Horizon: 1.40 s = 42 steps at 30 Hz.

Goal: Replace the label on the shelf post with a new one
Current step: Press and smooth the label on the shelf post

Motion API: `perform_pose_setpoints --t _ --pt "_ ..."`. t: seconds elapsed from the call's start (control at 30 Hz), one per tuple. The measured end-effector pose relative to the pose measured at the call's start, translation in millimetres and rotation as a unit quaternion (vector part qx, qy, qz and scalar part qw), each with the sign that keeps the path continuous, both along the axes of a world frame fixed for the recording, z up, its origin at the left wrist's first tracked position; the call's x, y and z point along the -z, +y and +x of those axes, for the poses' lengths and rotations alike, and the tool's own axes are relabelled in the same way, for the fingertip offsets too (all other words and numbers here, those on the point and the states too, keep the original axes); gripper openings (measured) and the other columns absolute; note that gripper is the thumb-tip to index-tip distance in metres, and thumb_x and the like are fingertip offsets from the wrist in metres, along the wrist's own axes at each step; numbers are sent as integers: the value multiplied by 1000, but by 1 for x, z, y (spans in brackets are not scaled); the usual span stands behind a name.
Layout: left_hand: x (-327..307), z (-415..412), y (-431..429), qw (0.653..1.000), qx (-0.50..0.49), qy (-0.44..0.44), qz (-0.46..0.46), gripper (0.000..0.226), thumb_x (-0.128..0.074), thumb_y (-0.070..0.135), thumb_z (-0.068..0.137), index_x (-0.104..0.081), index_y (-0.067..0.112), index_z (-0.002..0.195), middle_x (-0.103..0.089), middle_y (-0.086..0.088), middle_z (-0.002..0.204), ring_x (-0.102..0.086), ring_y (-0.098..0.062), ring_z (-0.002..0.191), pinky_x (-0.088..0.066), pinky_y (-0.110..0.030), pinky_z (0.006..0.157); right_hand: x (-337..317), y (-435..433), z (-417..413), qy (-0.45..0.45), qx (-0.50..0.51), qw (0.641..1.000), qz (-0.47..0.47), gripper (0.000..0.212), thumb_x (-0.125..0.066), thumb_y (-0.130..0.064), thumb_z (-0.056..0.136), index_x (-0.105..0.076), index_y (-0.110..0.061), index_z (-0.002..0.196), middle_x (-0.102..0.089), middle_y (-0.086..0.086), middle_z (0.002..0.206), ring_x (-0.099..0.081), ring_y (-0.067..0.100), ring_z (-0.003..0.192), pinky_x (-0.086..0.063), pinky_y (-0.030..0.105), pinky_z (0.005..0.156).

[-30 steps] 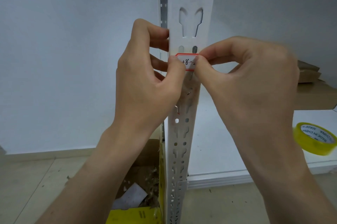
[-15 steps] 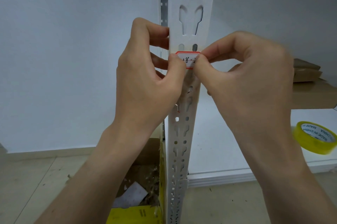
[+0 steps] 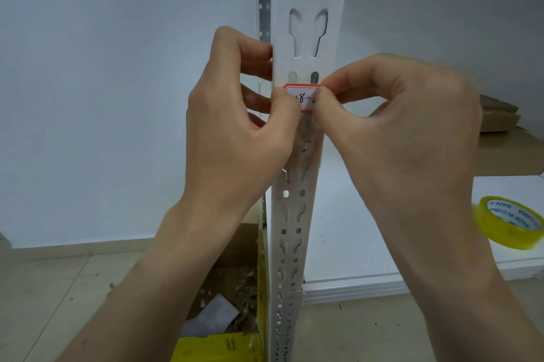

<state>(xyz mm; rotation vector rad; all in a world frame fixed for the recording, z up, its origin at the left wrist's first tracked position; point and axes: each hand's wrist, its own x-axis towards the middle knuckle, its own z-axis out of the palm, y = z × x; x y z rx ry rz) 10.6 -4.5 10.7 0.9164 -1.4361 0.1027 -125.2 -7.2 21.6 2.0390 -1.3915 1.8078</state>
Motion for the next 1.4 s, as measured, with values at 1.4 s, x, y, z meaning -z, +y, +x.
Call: perform_pose_setpoints --t 1.4 --pt "-2 -1 -1 1000 0 -6 -9 28 -60 36 89 -45 21 107 -58 25 102 -66 -6 87 -48 -7 63 3 -2 -3 -21 -46 999 -8 7 -76 -38 87 -75 -31 86 -74 -17 81 -68 5 62 -60 37 57"
